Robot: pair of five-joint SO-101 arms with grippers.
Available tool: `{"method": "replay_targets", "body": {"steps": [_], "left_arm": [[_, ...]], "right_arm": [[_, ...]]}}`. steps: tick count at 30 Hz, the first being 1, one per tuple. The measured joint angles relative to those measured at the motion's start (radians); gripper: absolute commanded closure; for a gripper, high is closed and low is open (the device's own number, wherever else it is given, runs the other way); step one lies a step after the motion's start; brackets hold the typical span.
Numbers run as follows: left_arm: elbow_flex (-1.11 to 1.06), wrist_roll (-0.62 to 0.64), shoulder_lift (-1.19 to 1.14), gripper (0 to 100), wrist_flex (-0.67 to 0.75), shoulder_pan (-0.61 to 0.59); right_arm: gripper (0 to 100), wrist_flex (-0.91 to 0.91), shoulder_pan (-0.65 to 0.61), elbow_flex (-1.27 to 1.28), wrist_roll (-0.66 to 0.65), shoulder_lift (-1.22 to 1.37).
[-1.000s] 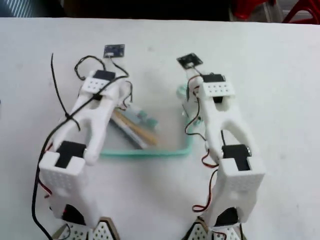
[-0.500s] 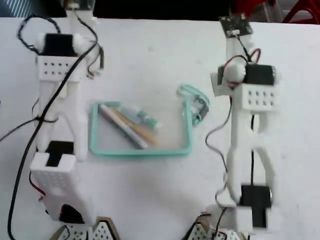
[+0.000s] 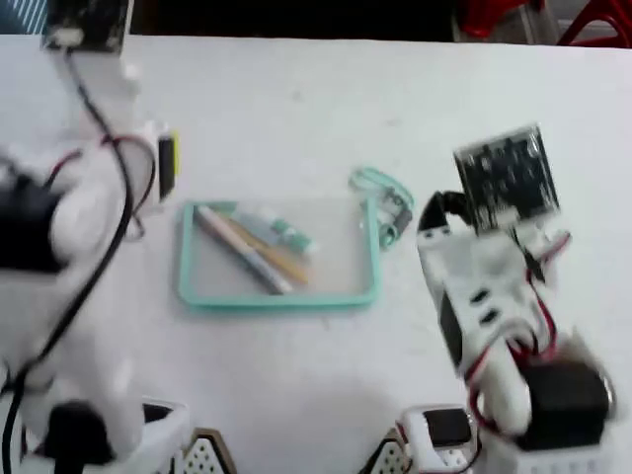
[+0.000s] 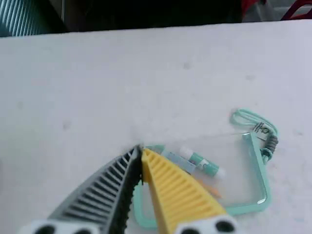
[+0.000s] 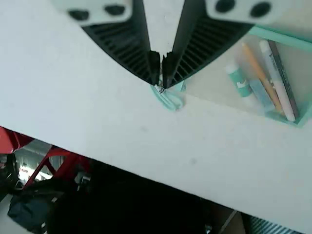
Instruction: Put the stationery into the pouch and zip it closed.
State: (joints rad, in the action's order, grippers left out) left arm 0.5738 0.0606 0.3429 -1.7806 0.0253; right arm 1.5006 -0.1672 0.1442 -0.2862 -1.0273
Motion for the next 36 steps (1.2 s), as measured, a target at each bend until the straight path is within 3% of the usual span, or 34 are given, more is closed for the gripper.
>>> {"method": "replay_targets", "body": {"steps": [7, 17, 20, 24, 27, 31, 36], "left_arm": [[-0.295, -0.054, 0.425, 98, 0.138, 0.089], [-0.842, -0.120, 0.996, 98, 0.442, 0.092], [-0.951, -0.120, 1.152, 98, 0.488, 0.037], [-1.077, -0.120, 1.347, 98, 0.520, -0.083], [-1.131, -0.120, 1.475, 98, 0.522, -0.101], [-1.131, -0.120, 1.485, 98, 0.500, -0.109], [-1.120, -0.083, 1.485, 98, 0.451, -0.117]], "right_arm": [[97.8, 0.000, -0.002, 0.041, 0.000, -0.219], [97.8, -0.021, 0.000, 0.112, 0.000, -0.393], [98.0, -0.031, 0.000, 0.112, 0.002, -0.397], [98.1, -0.031, 0.000, 0.132, 0.005, -0.428], [97.8, -0.031, 0.002, 0.169, 0.005, -0.512], [98.0, -0.032, 0.018, 0.222, 0.005, -0.712], [98.0, -0.035, 0.155, 0.301, 0.006, -0.770]]}}
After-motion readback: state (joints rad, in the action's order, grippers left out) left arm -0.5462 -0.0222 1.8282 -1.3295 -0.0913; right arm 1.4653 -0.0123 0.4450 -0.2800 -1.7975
